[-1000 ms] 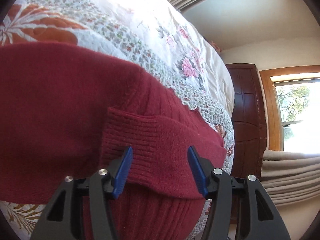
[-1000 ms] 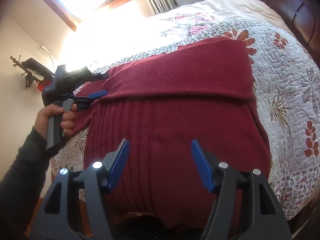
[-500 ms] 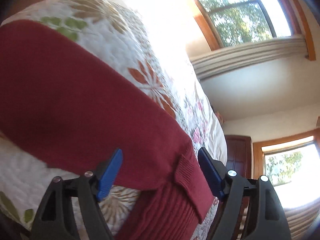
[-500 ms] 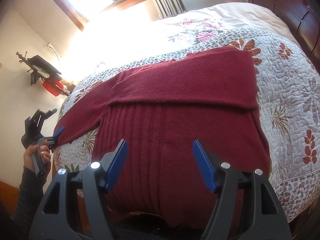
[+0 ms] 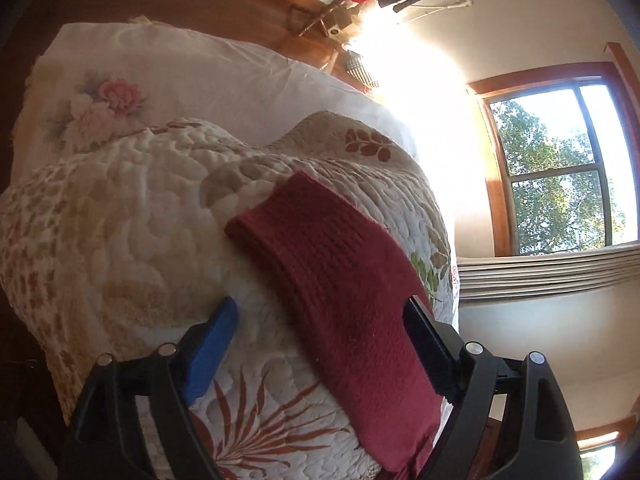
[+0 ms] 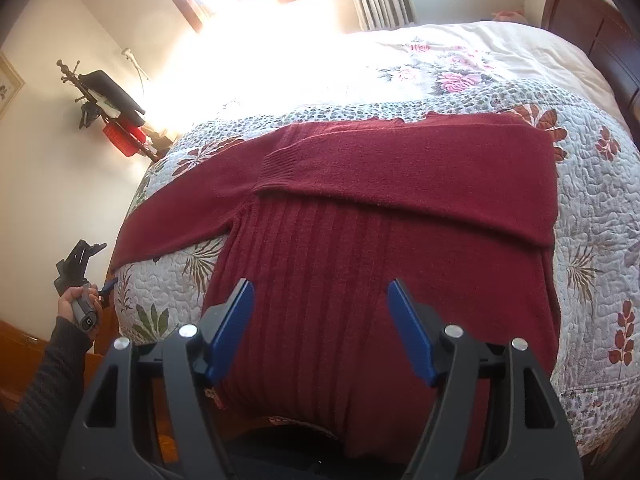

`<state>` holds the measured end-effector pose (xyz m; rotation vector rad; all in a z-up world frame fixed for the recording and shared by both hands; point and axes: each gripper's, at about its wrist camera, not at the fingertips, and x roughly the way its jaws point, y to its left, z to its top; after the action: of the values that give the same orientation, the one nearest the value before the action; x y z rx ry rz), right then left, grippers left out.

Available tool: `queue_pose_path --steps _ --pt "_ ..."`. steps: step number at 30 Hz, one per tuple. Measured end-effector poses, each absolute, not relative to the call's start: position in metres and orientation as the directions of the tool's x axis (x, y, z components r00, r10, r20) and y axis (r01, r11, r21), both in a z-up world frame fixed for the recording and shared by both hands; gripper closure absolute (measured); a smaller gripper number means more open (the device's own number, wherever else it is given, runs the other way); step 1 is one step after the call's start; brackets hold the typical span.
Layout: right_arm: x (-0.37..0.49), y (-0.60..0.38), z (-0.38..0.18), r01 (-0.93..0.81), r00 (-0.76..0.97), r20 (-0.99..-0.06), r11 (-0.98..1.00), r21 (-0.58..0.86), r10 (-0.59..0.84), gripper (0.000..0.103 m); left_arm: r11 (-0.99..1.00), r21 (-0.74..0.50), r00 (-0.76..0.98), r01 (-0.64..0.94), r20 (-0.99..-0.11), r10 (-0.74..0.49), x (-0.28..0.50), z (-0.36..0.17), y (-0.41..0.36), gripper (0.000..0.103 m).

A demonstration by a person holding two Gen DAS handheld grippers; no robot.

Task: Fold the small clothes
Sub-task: 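Grasp the other sleeve cuff with the left tool and fold it across the body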

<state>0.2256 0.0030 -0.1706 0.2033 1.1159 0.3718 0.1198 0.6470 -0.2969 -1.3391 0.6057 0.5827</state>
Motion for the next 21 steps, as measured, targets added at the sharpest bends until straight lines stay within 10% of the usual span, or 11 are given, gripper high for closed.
queue_pose_path --steps 1,3,5,21 --pt "0.224 -0.001 -0.171 -0.177 0.389 -0.837 0.923 0.341 0.384 0.033 0.137 -0.704 0.715 -0.697 -0.697 0.056 0.119 -0.295 0.652 0.021" --pt "0.223 -0.009 -0.172 -0.150 0.392 -0.841 0.928 0.342 0.373 0.033 0.148 -0.687 0.699 -0.712 -0.714 0.050 0.121 -0.294 0.662 0.075" --pt "0.221 -0.016 -0.173 -0.129 0.397 -0.843 0.931 0.341 0.363 0.033 0.152 -0.668 0.678 -0.728 -0.734 0.025 0.126 -0.297 0.664 0.094" --pt "0.214 -0.050 -0.172 -0.074 0.440 -0.819 0.924 0.375 0.368 0.033 0.715 -0.643 0.883 -0.275 -0.464 -0.078 0.238 -0.054 0.512 0.096"
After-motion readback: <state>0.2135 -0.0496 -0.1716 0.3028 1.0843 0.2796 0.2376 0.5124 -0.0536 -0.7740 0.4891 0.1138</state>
